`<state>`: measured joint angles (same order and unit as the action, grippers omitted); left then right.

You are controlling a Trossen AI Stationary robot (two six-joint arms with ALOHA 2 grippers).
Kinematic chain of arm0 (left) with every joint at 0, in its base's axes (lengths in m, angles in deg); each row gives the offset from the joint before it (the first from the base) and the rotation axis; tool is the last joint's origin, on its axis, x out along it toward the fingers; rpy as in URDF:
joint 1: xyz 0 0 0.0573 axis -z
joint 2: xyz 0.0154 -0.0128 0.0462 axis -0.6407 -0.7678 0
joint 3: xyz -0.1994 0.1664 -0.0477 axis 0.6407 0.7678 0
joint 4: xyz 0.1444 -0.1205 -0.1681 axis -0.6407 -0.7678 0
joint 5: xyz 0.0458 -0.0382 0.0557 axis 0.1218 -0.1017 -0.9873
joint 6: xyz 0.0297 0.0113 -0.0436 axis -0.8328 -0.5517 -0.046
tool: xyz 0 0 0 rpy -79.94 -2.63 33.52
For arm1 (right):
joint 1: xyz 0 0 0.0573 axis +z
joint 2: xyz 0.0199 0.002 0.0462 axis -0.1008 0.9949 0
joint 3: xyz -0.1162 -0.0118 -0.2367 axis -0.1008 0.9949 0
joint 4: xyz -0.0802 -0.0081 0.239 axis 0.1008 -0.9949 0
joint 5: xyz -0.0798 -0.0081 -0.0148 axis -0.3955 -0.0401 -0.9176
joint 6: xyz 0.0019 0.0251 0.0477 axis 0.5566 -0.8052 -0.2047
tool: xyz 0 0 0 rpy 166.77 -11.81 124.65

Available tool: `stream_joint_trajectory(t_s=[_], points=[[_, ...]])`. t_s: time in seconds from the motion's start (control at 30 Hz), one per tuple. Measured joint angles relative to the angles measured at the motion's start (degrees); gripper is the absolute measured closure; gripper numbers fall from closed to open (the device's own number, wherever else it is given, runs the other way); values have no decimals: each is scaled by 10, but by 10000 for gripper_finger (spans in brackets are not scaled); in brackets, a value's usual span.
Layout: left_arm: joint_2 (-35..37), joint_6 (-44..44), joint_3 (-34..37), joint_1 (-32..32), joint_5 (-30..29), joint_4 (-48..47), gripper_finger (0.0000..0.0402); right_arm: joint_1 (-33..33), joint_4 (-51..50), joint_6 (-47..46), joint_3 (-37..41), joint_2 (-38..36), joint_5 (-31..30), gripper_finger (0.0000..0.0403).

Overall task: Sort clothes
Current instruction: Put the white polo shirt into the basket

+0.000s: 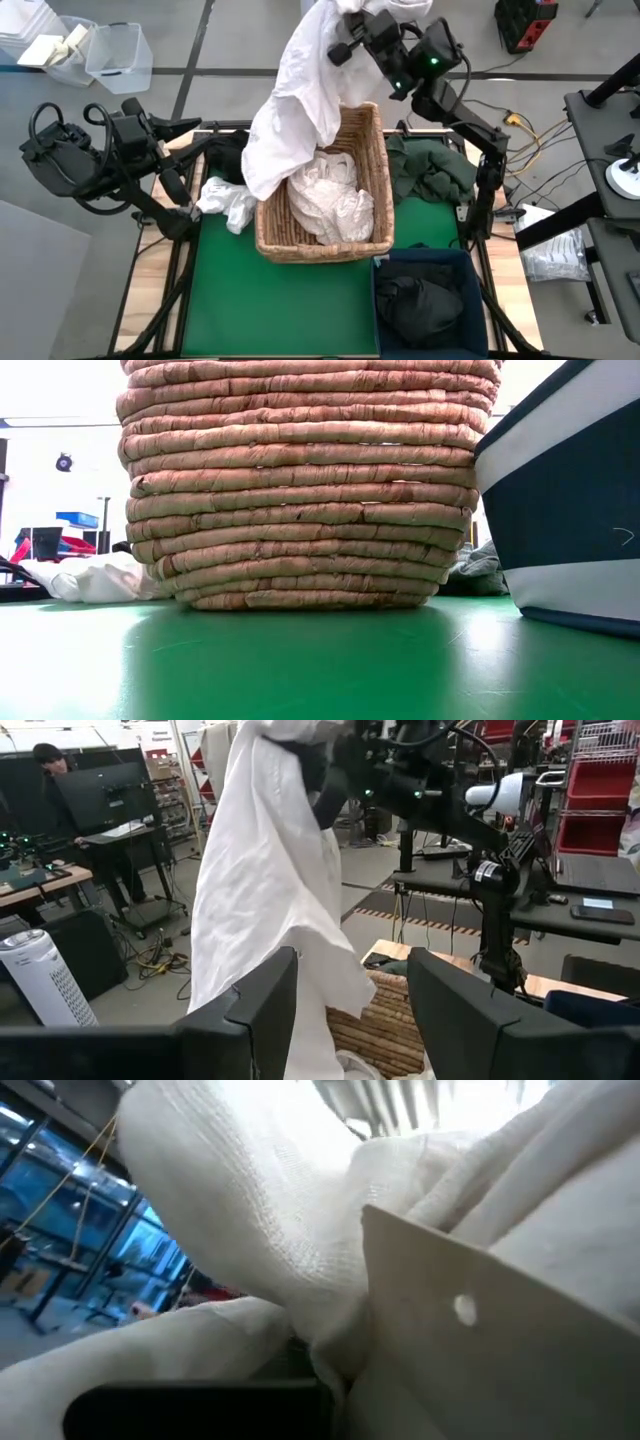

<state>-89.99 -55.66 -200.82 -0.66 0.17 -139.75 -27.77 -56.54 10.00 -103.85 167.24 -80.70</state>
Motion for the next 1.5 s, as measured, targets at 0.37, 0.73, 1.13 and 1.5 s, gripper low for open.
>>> stream_joint_trajectory(t_s=[0.37, 0.73, 1.13, 1.5], points=[[0, 0, 0, 0, 0, -4, 232, -57, -178, -132, 0, 0, 1, 388], [0, 55, 0, 0, 1, -56, 232, -71, -399, -214, 0, 0, 51, 388], [0, 61, 0, 0, 1, -60, 232, -65, -544, -358, 5, 1, 272, 388], [0, 60, 0, 0, 1, -65, 232, -19, -569, -480, 7, 2, 461, 388]])
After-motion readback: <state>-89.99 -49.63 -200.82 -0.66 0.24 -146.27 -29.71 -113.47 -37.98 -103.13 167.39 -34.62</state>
